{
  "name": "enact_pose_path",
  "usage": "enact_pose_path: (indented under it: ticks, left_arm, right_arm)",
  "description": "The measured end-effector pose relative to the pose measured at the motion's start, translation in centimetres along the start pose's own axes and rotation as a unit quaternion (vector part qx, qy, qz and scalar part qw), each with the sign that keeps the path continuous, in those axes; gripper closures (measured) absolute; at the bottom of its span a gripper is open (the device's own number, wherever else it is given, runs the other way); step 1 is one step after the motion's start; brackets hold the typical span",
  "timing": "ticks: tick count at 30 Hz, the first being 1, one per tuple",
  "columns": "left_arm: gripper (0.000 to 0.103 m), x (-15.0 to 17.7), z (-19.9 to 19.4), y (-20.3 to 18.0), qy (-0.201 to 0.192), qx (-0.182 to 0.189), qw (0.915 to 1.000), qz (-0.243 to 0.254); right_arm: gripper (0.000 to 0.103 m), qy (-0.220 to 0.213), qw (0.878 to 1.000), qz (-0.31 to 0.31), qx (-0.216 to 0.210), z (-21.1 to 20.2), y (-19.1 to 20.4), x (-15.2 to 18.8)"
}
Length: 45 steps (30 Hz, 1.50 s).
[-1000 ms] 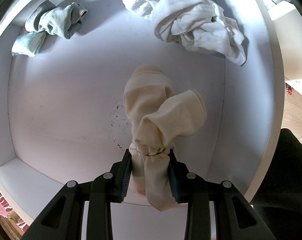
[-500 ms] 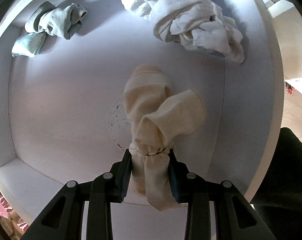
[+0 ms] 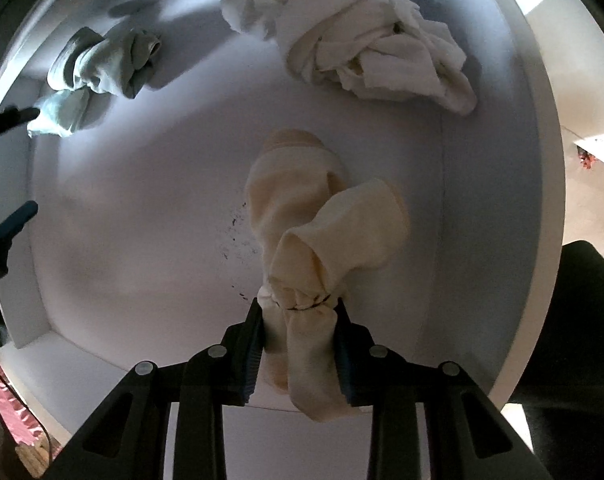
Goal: Organize soft objects
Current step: 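Return the left tool to the shelf while the right tool holds the cream sock, then grasp the teal bagged towel in the shelf with the left tool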
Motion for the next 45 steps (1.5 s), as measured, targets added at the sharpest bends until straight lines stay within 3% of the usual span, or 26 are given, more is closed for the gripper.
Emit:
enact_pose_path:
  ticks: [4, 7, 9, 19, 23, 25, 28, 29, 31, 32, 34, 35, 39, 45]
  left_arm:
    - [0.014, -0.9, 1.0, -1.1, 0.006, -0.012, 0.9999, 0.000]
    - [0.015, -0.9, 1.4, -1.7, 0.006, -0.022, 0.9991, 0.034]
    - [0.022, -0.4, 1.8, -1.5, 0.013, -0.033, 0.9977, 0.058]
    - [0.027, 2.8, 1.1, 4.1, 0.022, -0.064, 0.9902, 0.122]
    - [0.025, 3.2, -0.7, 2.3, -0.053, -0.070, 0.9739, 0.209]
    - [0.019, 3.1, -1.3, 0.6, -0.094, -0.086, 0.9567, 0.262]
    - [0.019, 3.2, -1.0, -1.0, -0.120, -0.097, 0.9371, 0.313]
    - [0.019, 3.4, -0.8, -1.7, -0.122, -0.095, 0.9340, 0.322]
    - [0.023, 3.6, -0.3, -2.0, -0.119, -0.091, 0.9310, 0.333]
    - [0.025, 2.1, 0.3, -2.2, -0.112, -0.092, 0.9295, 0.339]
    - [0.044, 2.0, 1.3, -2.0, -0.095, -0.092, 0.9261, 0.353]
    - [0.046, 1.8, 1.6, -1.9, -0.086, -0.090, 0.9268, 0.354]
    - [0.061, 2.6, 1.3, -2.1, -0.101, -0.097, 0.9132, 0.383]
    - [0.065, 6.0, 1.2, 0.3, -0.071, -0.105, 0.9124, 0.389]
  right_arm:
    - [0.073, 0.001, 1.000, -0.004, 0.001, -0.1, -0.3, 0.1]
    - [0.073, 0.001, 1.000, 0.000, -0.002, -0.2, -0.5, 0.0]
    - [0.073, 0.000, 1.000, 0.002, -0.003, -0.1, -0.4, 0.0]
    - [0.073, -0.012, 1.000, 0.014, -0.016, -0.6, -0.8, -0.1]
    - [0.074, -0.022, 0.999, 0.027, -0.029, -1.0, -1.3, 0.0]
    - [0.075, -0.035, 0.997, 0.044, -0.053, -1.9, -1.7, 0.2]
    - [0.075, -0.050, 0.997, 0.043, -0.049, -3.2, -2.1, 0.4]
    - [0.075, -0.053, 0.997, 0.043, -0.046, -3.5, -2.2, 0.5]
    - [0.075, -0.054, 0.996, 0.047, -0.046, -3.9, -2.5, 0.9]
    - [0.075, -0.055, 0.996, 0.048, -0.045, -4.0, -2.6, 1.1]
    - [0.075, -0.057, 0.996, 0.049, -0.042, -4.5, -2.9, 1.2]
    - [0.075, -0.060, 0.996, 0.049, -0.043, -4.9, -2.9, 1.3]
    - [0.075, -0.077, 0.995, 0.043, -0.048, -6.7, -2.1, 1.5]
    - [0.075, -0.096, 0.993, 0.033, -0.060, -8.4, -0.7, 1.8]
Point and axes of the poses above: each gripper's, at about its wrist camera, not at the fingertips, and z roughly the way its jaws point, y to its left, x to its underside, the point moved 6 cm from there along z, roughly the way its jaws point, and after that the axes turned 14 degrees about -x, right-handed, at the moved point
